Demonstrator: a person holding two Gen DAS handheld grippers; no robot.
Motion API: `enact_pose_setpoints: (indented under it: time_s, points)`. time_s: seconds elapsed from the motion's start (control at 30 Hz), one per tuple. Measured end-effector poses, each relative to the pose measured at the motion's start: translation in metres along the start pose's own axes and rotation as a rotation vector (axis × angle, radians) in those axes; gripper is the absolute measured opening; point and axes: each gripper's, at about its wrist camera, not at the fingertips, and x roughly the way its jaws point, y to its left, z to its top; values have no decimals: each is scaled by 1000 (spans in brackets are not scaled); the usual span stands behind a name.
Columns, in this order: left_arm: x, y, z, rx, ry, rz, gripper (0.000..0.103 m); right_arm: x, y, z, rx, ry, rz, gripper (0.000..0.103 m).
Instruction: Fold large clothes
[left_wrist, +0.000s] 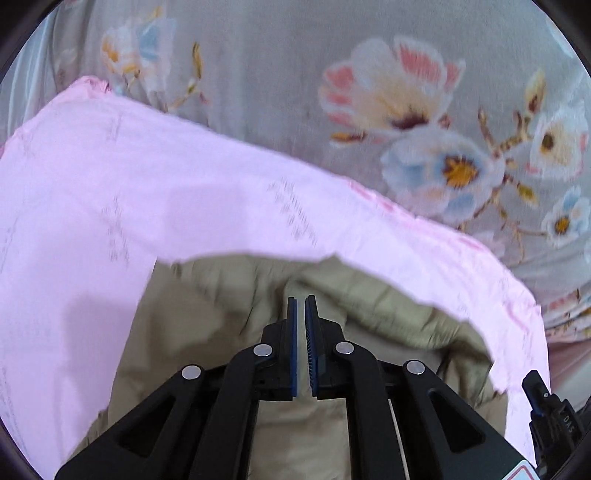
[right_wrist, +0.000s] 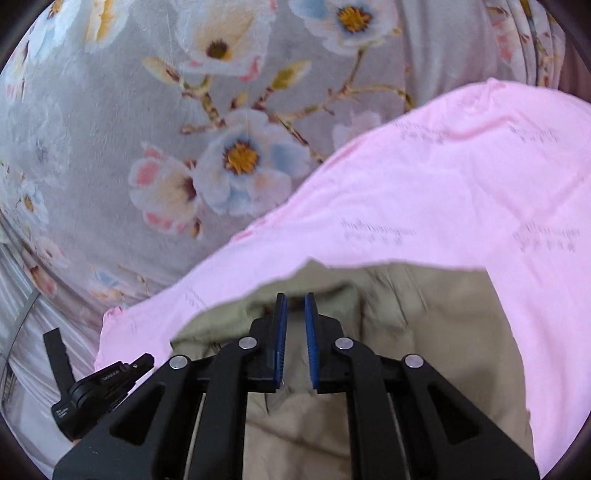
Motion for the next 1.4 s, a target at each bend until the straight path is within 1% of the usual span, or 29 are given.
enact_pose_setpoints:
  time_s: [0.03, 0.1, 0.17, 0.23, 0.3, 0.4, 0.43, 0.47, 0.53, 0.63, 0.77, 0.93, 1.03, 1.1, 1.4]
  points:
    - [2, -7, 7, 12, -18, 13, 9, 7, 7, 5, -23, -16, -13, 10]
    - [10, -14, 14, 29, -32, 25, 9, 18, 14, 13, -35, -18, -20, 10]
    - [26, -18, 18, 19, -10, 31, 9, 35, 15, 13, -31, 2, -18, 10]
    - [47, -16, 13, 17, 35, 41, 9, 52, 15, 10, -50, 29, -49, 10]
    - [69, -12, 4, 26, 81, 52, 9, 71, 13, 3, -85, 84, -79, 10]
    - [89, -3, -15, 90, 94, 66, 8, 80, 4, -12, -141, 137, -111, 10]
    - [91, -1, -21, 122, 92, 75, 5, 79, 2, -16, -163, 144, -121, 9]
    - [92, 0, -26, 146, 94, 76, 4, 79, 0, -19, -180, 154, -134, 7]
    - [95, 3, -38, 181, 94, 75, 4, 81, -6, -24, -203, 178, -157, 7]
    - [98, 5, -51, 210, 62, 82, 4, 90, -12, -29, -196, 211, -169, 7]
    - [102, -1, -60, 247, 26, 130, 4, 96, -8, -35, -224, 210, -208, 7]
    - [106, -8, -65, 283, 9, 189, 4, 104, 7, -44, -326, 200, -305, 7]
    - [107, -10, -65, 293, 6, 209, 4, 107, 14, -47, -368, 197, -345, 7]
    - [107, -11, -66, 297, 5, 214, 4, 108, 15, -48, -380, 196, -357, 7]
    - [108, -11, -67, 288, 8, 230, 4, 109, 14, -48, -394, 195, -367, 7]
